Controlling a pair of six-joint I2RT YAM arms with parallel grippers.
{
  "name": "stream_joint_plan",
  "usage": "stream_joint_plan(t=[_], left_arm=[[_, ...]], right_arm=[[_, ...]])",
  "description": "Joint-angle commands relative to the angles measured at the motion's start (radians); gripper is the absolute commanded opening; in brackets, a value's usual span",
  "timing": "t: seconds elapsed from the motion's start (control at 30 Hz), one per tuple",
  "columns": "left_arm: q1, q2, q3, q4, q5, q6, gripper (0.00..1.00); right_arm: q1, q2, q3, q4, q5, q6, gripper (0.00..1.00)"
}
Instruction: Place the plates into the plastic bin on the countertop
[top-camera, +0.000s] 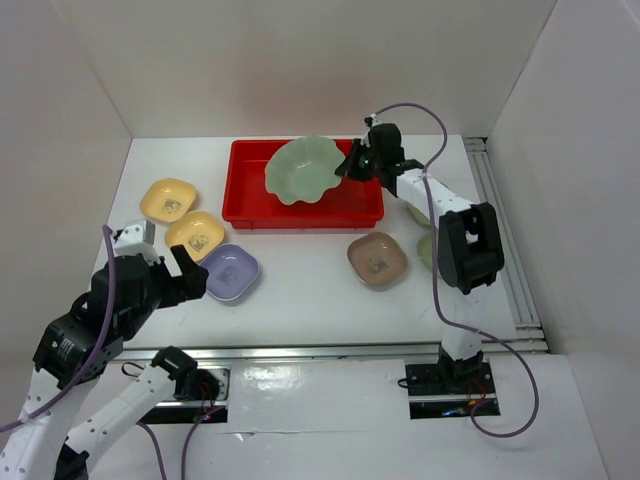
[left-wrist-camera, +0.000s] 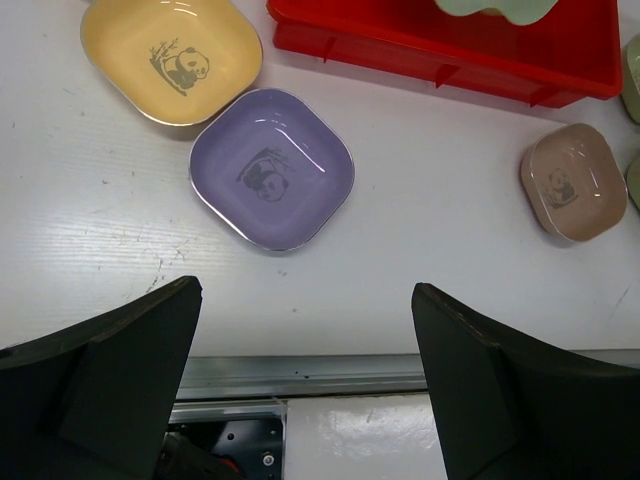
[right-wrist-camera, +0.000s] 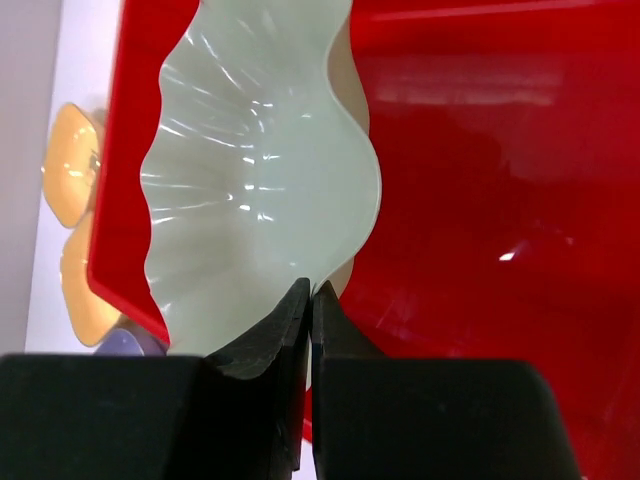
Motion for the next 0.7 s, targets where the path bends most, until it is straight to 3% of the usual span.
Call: stream_joint_plan(t=[0.0, 0.33, 0.47, 0.53, 0.57, 0.67], left_arm=[[-0.003, 0.001, 0.003, 0.04, 0.013, -0.001, 1.0], [-0.003, 0.001, 0.003, 0.049, 0.024, -0.001, 1.0], [-0.003, -0.008, -0.007, 0.049, 0.024, -0.001, 1.0], [-0.003, -0.008, -0.007, 0.049, 0.024, -0.001, 1.0], [-0.003, -0.008, -0.007, 0.049, 0.024, -0.001, 1.0], [-0.013, -0.017, -0.007, 0.049, 0.024, -0.001, 1.0]], right_arm=[[-0.002, 0.03, 0.053, 0.11, -0.097, -0.006, 0.0], [-0.031, 0.148, 0.086, 0.12, -0.128, 0.004, 0.0], [-0.031, 0.171, 0.099, 0.106, -0.128, 0.004, 0.11], [-0.042, 0.171, 0.117, 0.097, -0.128, -0.006, 0.22], [-0.042, 0.171, 0.117, 0.097, -0.14, -0.015, 0.33], [-0.042, 0.128, 0.126, 0.097, -0.149, -0.024, 0.8]])
